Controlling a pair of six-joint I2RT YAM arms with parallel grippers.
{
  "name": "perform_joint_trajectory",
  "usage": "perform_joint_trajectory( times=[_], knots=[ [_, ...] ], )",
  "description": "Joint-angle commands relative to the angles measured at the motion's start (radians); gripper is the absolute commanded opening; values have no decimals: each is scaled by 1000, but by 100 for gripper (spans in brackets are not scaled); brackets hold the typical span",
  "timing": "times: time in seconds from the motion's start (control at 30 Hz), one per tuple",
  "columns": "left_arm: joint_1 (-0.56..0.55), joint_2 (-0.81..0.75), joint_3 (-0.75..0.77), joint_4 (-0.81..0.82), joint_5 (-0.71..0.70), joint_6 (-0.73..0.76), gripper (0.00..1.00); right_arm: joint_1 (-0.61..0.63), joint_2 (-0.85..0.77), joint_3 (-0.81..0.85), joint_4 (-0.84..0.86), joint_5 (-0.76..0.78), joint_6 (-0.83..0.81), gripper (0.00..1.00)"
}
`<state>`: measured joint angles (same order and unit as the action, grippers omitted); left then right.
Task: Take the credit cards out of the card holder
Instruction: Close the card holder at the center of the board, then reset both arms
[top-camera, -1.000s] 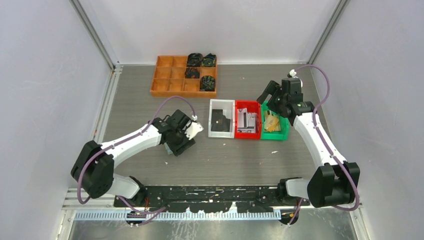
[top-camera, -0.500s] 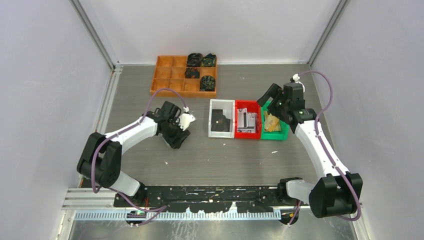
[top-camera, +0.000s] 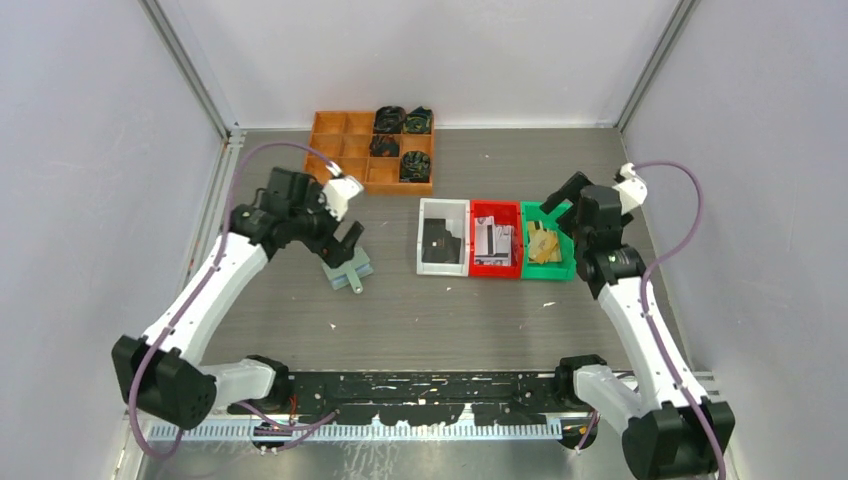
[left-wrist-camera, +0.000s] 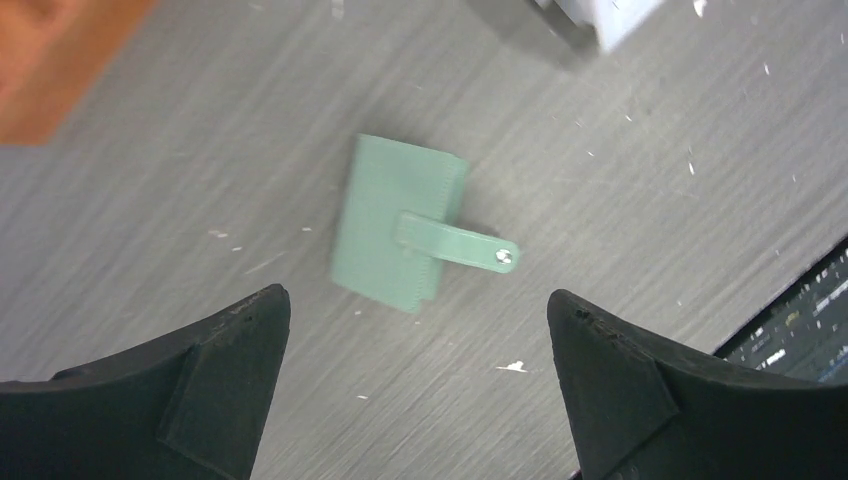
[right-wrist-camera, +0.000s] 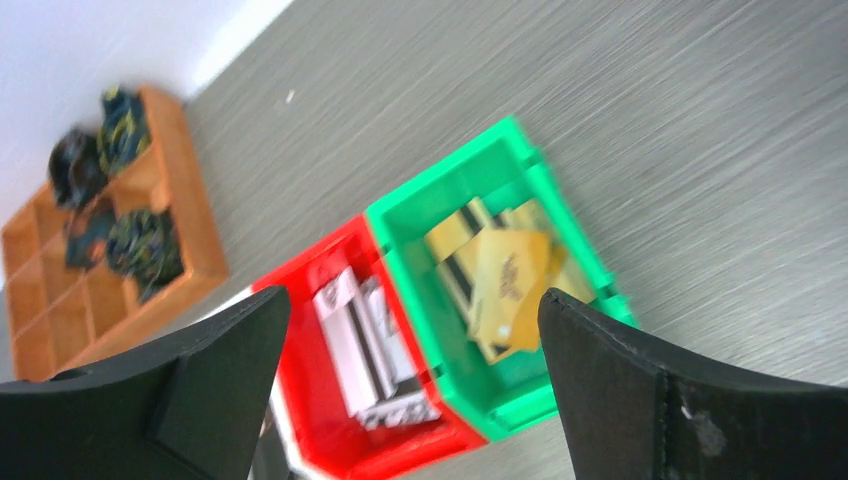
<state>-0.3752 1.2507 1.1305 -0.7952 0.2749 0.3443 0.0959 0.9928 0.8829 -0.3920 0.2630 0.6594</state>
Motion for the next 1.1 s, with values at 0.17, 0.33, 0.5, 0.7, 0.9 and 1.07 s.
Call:
perform_joint_trajectory(
  times=[0.17,0.33,0.5,0.7,0.9,1.07],
  knots=[
    [283,-45,-64,170,60,-70,100,-4,-131,-351,543,525,-98,99],
    [401,-8,-296,551,46,-169,100,-3,-1,-381,598,614,-135,100],
    [424,61,-447,879,16,-242,100,-2,92,-463,772,602,-169,99],
    [425,141,-568,1181,-35,-289,100,-3,169,-568,973,600,-255,99],
    [426,215,-597,1326,-82,-324,100,-3,242,-620,1145,569,-310,99],
    [422,269,-657,1518,-67,-359,100,-2,340,-603,1258,512,-400,100]
  ],
)
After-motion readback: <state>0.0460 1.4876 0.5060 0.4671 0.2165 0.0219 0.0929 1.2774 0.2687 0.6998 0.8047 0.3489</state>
